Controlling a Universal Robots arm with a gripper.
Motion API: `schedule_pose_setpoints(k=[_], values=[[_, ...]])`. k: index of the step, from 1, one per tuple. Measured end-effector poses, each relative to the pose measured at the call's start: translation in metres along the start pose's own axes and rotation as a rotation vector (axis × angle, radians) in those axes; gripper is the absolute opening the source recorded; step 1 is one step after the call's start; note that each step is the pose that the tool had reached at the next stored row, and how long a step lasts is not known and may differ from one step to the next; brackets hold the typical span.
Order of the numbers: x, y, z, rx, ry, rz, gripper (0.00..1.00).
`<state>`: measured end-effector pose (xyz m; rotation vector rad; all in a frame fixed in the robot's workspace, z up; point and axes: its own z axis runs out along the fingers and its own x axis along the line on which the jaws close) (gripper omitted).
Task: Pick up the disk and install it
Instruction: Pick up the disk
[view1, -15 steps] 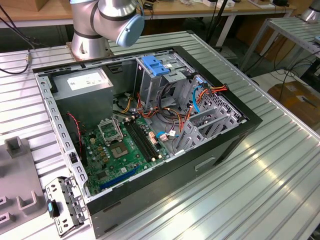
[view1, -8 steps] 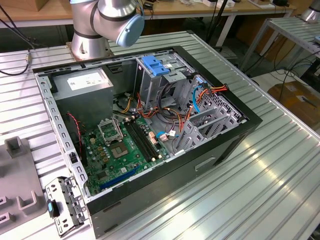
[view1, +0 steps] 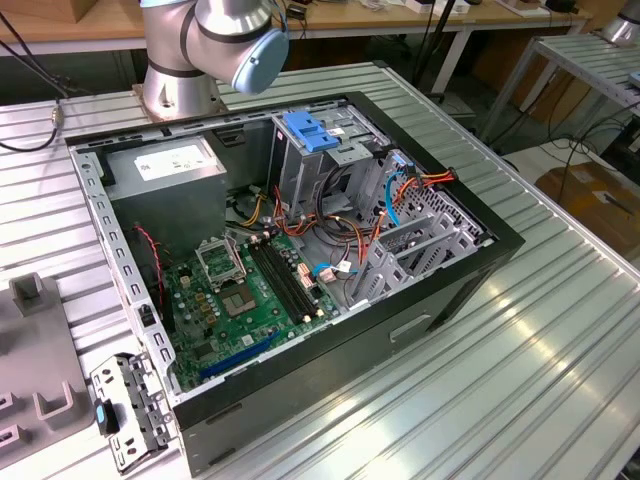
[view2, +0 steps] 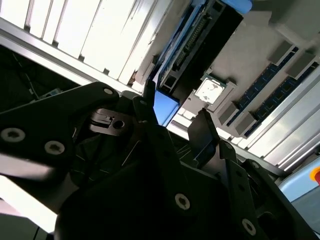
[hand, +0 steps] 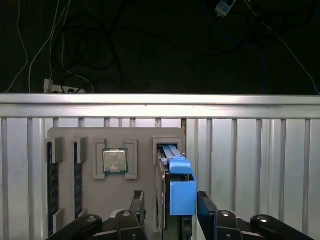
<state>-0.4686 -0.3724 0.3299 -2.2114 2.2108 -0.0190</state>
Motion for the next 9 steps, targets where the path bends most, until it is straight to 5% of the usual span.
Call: schedule_pose_setpoints(k=[3,9], values=[[-0.0012,0.0027,0.0023,-0.0003,-0.0072,0.000,0.54],[-0.0012,0.0084,0.0086,-0.0003,-0.0110,0.000,0.54]])
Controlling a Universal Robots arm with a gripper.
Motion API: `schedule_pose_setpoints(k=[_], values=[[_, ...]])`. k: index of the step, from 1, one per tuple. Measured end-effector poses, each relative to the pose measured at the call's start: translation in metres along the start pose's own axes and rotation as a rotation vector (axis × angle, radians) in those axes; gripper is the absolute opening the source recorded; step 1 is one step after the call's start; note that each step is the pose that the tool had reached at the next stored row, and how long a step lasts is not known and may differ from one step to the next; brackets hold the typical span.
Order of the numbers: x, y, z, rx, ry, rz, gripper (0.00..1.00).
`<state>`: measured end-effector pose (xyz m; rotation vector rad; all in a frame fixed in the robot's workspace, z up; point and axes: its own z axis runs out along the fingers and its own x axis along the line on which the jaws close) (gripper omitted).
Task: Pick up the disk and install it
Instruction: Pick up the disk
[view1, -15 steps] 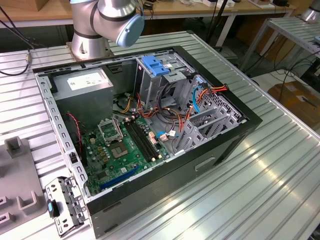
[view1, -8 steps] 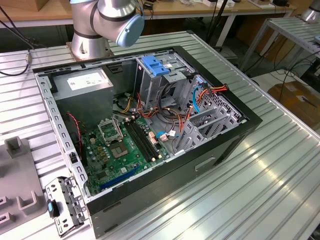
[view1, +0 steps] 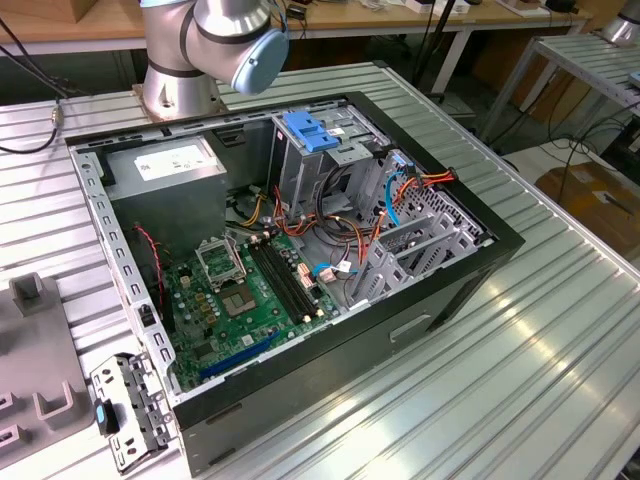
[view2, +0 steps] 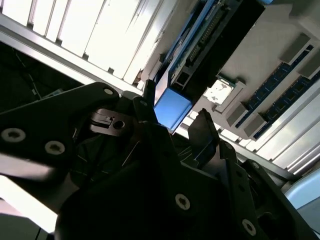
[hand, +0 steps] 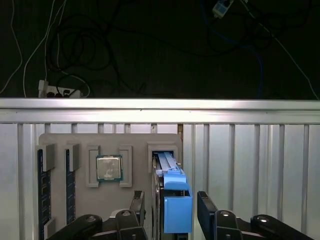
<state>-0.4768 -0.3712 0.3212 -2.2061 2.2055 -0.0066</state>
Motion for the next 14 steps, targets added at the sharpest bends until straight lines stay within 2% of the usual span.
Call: schedule_pose_setpoints(k=[14], values=[[0.0000,0.0000,0.0001,0.0002,-0.0006,0.000,0.54]])
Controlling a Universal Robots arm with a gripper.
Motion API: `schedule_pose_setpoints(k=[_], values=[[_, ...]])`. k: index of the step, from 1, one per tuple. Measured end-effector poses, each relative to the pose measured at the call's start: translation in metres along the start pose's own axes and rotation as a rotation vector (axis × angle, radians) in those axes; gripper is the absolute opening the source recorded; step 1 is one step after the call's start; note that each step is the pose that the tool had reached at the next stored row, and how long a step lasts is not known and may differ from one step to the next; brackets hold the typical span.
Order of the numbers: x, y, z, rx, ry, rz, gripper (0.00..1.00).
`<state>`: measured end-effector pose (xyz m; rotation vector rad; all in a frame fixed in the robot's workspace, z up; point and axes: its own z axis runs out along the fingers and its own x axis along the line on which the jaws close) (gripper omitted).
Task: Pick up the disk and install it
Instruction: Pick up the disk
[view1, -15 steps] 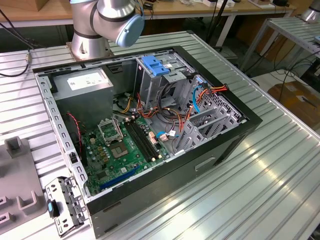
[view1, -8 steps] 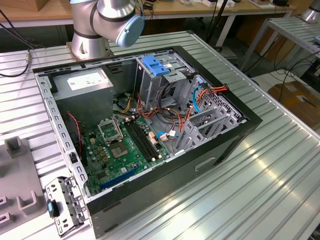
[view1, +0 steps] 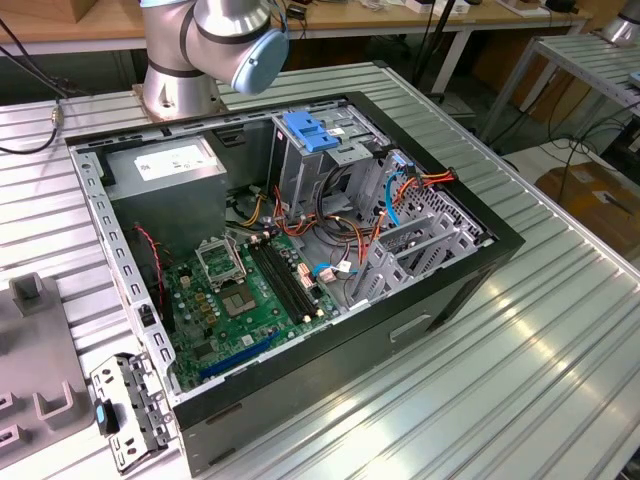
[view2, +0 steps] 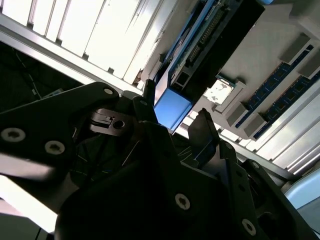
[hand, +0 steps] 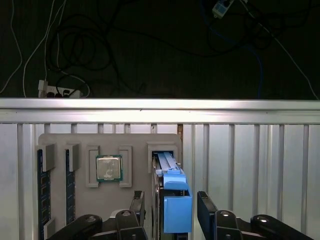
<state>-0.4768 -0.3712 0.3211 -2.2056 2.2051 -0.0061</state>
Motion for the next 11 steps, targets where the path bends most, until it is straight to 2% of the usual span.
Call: schedule_pose_setpoints(k=[6,8,11], values=[[0.0000,0.0000,0.0000,-0.0010,0.0000,0.000,0.54],[0.0000,0.0000,0.0001,-0.0074,-0.0001,0.000,0.54],[0.0000,0.0000,-0.0001,-0.0081,0.0000,0.000,0.54]])
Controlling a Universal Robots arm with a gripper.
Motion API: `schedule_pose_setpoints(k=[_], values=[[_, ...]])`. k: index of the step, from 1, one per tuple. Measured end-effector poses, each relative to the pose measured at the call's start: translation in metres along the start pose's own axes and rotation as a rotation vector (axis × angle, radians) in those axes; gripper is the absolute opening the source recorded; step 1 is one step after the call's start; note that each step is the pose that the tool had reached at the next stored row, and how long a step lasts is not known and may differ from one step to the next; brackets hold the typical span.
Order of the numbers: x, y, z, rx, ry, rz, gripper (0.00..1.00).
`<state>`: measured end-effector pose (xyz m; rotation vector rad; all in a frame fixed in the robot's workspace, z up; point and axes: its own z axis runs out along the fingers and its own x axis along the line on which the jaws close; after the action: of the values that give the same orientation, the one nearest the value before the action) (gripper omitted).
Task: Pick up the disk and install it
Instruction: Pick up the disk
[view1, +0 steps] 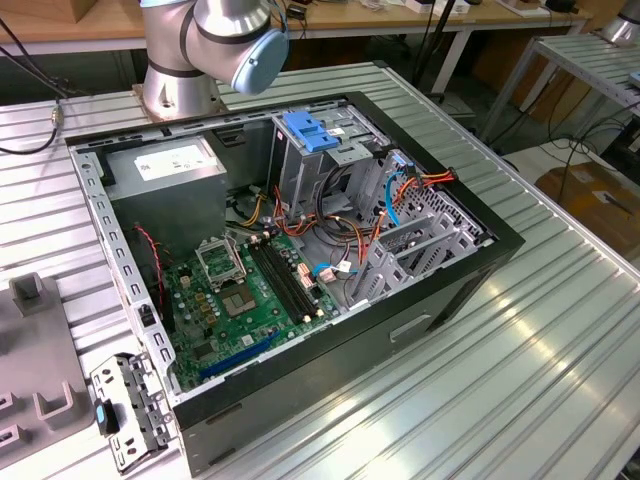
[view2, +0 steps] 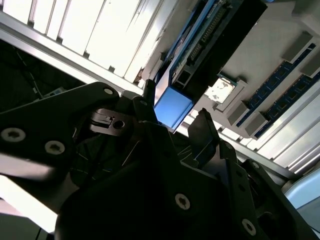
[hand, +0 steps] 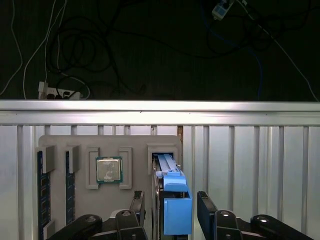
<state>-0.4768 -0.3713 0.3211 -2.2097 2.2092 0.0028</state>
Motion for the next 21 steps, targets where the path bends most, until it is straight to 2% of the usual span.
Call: schedule_pose_setpoints(k=[10,13,16,19,21], values=[[0.0000,-0.0001,0.0009,-0.0003,0.0000,0.000,0.54],[-0.0001,-0.0005,0.0056,-0.0009,-0.0001,0.000,0.54],[-0.0034,-0.0006,0.0121,-0.0027,-0.0001,0.000,0.54],[-0.0034,-0.0006,0.0154,-0.0031,-0.0001,0.000,0.54],[-0.0034,-0.0005,0.0155,-0.0034,0.0000,0.000,0.54]])
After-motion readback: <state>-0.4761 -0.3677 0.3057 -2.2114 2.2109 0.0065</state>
